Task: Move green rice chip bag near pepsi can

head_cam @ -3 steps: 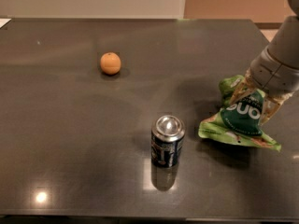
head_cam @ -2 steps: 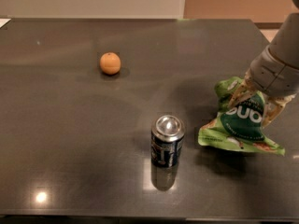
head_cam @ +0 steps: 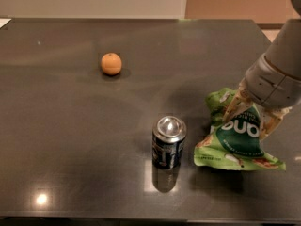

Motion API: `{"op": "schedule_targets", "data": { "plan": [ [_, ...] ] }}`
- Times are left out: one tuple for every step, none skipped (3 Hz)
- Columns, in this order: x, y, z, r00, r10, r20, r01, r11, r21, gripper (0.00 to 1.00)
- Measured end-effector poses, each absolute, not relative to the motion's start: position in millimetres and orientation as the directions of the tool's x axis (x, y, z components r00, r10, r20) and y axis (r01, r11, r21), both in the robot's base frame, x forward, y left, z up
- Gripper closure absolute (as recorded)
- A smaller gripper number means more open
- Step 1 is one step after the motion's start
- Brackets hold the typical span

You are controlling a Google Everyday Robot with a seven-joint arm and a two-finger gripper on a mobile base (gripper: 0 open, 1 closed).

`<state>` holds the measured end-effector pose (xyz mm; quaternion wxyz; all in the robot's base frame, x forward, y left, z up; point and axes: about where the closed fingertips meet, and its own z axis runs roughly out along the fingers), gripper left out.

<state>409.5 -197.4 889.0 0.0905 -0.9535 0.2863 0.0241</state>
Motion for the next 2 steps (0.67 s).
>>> {"op": "schedule_targets", "data": {
  "plan": [
    [403.2, -184.1, 882.4, 0.837, -0.537, -0.110, -0.548, -0.818, -0.176, 0.82],
    [402.4, -174.9, 878.0, 0.834, -0.540, -0.114, -0.552, -0.812, -0.190, 0.59]
  ]
}}
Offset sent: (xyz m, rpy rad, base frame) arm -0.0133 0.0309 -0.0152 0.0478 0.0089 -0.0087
